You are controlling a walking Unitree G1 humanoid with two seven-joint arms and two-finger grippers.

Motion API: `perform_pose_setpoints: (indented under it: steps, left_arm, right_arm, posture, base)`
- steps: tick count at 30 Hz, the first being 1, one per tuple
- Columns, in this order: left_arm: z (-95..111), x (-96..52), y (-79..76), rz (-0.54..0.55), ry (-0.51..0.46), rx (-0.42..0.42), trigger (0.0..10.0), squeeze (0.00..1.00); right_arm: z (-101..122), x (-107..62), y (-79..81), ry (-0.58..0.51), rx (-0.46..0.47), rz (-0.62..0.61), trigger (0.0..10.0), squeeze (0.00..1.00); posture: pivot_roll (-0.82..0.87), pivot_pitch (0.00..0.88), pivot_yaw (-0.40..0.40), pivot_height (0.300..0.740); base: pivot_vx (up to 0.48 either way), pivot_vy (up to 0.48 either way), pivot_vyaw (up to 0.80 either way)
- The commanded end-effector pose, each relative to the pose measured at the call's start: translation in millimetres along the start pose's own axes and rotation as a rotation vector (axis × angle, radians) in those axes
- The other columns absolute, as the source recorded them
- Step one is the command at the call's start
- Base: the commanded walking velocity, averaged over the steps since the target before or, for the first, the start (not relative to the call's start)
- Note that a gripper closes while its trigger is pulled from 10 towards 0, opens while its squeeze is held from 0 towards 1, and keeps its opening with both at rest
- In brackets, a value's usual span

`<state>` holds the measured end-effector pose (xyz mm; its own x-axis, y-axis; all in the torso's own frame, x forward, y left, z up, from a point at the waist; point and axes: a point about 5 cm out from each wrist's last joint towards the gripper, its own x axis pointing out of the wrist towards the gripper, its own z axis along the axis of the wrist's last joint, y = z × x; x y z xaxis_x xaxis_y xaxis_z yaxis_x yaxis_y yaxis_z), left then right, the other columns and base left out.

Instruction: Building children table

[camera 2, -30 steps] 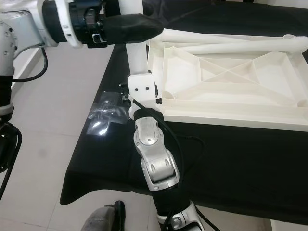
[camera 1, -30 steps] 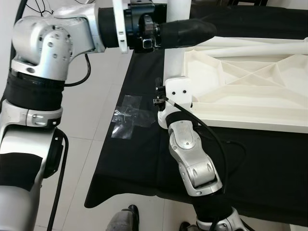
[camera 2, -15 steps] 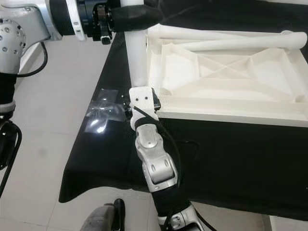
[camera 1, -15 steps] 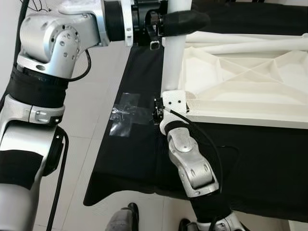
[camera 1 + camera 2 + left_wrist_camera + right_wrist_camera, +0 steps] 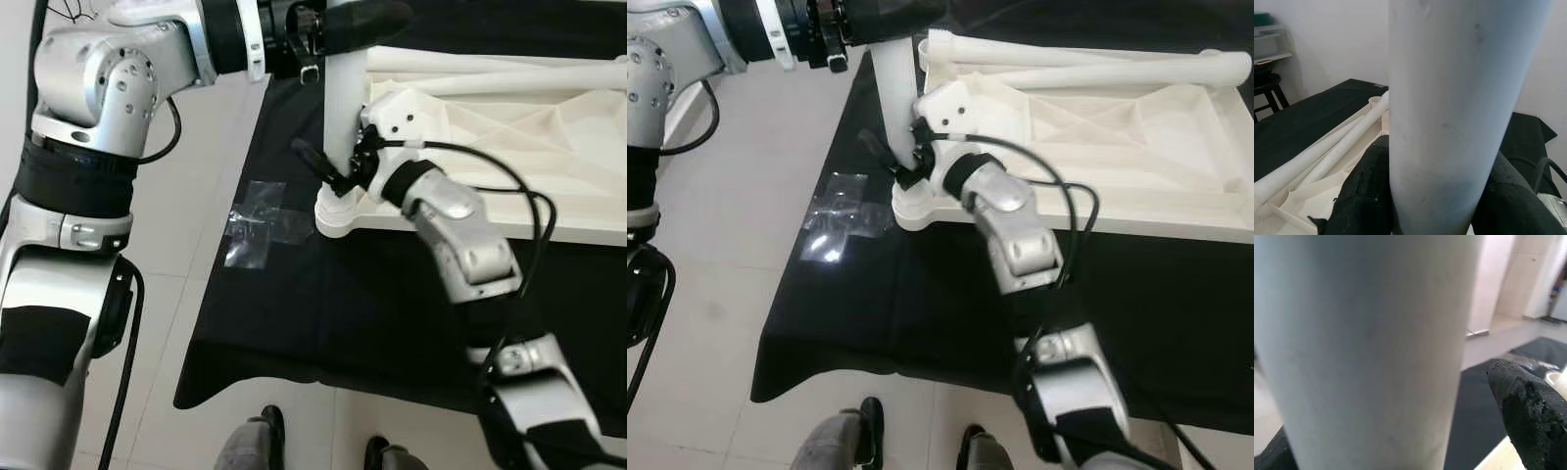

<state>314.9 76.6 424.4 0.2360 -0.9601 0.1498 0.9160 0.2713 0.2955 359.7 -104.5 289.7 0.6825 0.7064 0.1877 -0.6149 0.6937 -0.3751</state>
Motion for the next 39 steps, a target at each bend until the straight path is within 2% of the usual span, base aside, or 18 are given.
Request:
perform_pose_setpoints:
  steps: [1, 6, 7, 17, 18, 20, 21, 22, 23, 24, 26, 27, 29, 31, 33, 34, 36, 39]
  left_arm:
    - [-6, 11.1, -15.9, -0.141, 0.002, -0.04, 0.0, 0.0]
    - [-6, 11.4, -16.2, -0.144, 0.001, -0.044, 0.0, 0.0]
    - [-7, 11.4, -16.3, -0.145, 0.0, -0.047, 0.0, 0.0]
    - [-10, 9.9, -19.5, -0.162, -0.009, -0.043, 0.0, 0.0]
    - [-10, 10.0, -19.5, -0.156, -0.012, -0.051, 0.0, 0.25]
    - [-10, 10.0, -19.5, -0.156, -0.012, -0.051, 0.0, 0.25]
    - [-11, 10.0, -18.3, -0.14, -0.014, -0.074, 0.0, 1.0]
    - [-11, 10.6, -16.3, -0.115, -0.011, -0.074, 10.0, 1.0]
    - [-11, 10.6, -16.3, -0.115, -0.011, -0.074, 10.0, 1.0]
    - [-11, 11.0, -14.9, -0.098, -0.009, -0.071, 10.0, 0.0]
    - [-10, 10.9, -12.3, -0.07, -0.014, -0.078, 10.0, 0.0]
    - [-9, 9.8, -9.0, -0.039, -0.019, -0.08, 10.0, 0.0]
    - [-9, 9.8, -9.0, -0.039, -0.019, -0.08, 10.0, 0.0]
    - [-9, 6.8, -4.1, -0.002, -0.017, -0.09, 10.0, 0.0]
    - [-9, 6.8, -4.1, -0.002, -0.017, -0.09, 10.0, 0.0]
    - [-10, 4.5, -3.3, 0.004, -0.009, -0.09, 10.0, 0.0]
    - [-12, 2.6, -3.9, 0.002, 0.001, -0.087, 10.0, 0.0]
    - [-14, 0.7, -5.9, -0.004, 0.009, -0.092, 10.0, 0.0]
  right_arm:
    - [8, 1.6, -4.2, -0.022, -0.021, 0.077, 10.0, 0.0]
    - [9, 3.6, -3.4, -0.027, 0.0, 0.173, 10.0, 0.0]
    - [9, 6.0, -5.7, -0.039, 0.029, 0.208, 0.0, 0.0]
    - [0, 21.7, -3.6, -0.054, 0.112, 0.328, 0.0, 0.0]
    - [-2, 22.2, -2.3, -0.05, 0.115, 0.328, 0.0, 0.0]
    - [-2, 22.2, -2.3, -0.05, 0.115, 0.328, 0.0, 0.0]
    - [-4, 22.3, -1.2, -0.048, 0.12, 0.328, 0.0, 0.0]
    - [-13, 21.3, 1.4, -0.014, 0.146, 0.277, 0.0, 0.0]
    - [-13, 21.3, 1.4, -0.014, 0.146, 0.277, 0.0, 0.0]
    - [-18, 20.2, 3.2, 0.011, 0.164, 0.239, 0.0, 0.0]
    - [-30, 19.1, 8.7, 0.08, 0.169, 0.162, 0.0, 0.0]
    - [-53, 15.3, 15.0, 0.225, 0.202, -0.135, 0.0, 0.0]
    - [-53, 15.3, 15.0, 0.225, 0.202, -0.135, 0.0, 0.0]
    - [-74, -3.8, 66.9, 0.351, 0.277, -0.368, 0.0, 0.0]
    - [-74, -3.8, 66.9, 0.351, 0.277, -0.368, 0.0, 0.0]
    - [-71, -8.0, 82.6, 0.348, 0.321, -0.428, 0.0, 0.0]
    - [-66, -5.4, 90.4, 0.321, 0.333, -0.437, 0.0, 0.0]
    - [-61, 1.6, 92.5, 0.294, 0.306, -0.452, 0.0, 0.0]
  posture:
    - [0.18, 0.27, 0.053, 0.74]
    - [0.17, 0.272, 0.054, 0.74]
    - [0.17, 0.271, 0.055, 0.74]
    - [0.18, 0.276, 0.05, 0.74]
    - [0.17, 0.276, 0.049, 0.74]
    - [0.17, 0.276, 0.049, 0.74]
    - [0.17, 0.276, 0.049, 0.74]
    - [0.17, 0.277, 0.045, 0.74]
    - [0.17, 0.277, 0.045, 0.74]
    - [0.17, 0.276, 0.043, 0.74]
    - [0.17, 0.28, 0.032, 0.74]
    - [0.16, 0.282, 0.02, 0.74]
    - [0.16, 0.282, 0.02, 0.74]
    - [0.17, 0.294, 0.022, 0.74]
    - [0.17, 0.294, 0.022, 0.74]
    - [0.16, 0.291, 0.024, 0.74]
    - [0.16, 0.281, 0.025, 0.74]
    - [0.16, 0.271, 0.022, 0.74]
  base:
    - [0.0, 0.0, 0.0]
    - [0.0, 0.0, 0.0]
    - [0.0, 0.0, 0.0]
    - [0.0, 0.0, 0.0]
    - [0.0, 0.0, 0.0]
    - [0.0, 0.0, 0.0]
    - [0.0, 0.0, 0.0]
    - [0.0, 0.0, 0.0]
    - [0.0, 0.0, 0.0]
    - [0.0, 0.0, 0.0]
    - [0.0, 0.0, 0.0]
    - [0.0, 0.0, 0.0]
    - [0.0, 0.0, 0.0]
    - [0.0, 0.0, 0.0]
    - [0.0, 0.0, 0.0]
    - [0.0, 0.0, 0.0]
    - [0.0, 0.0, 0.0]
    - [0.0, 0.0, 0.0]
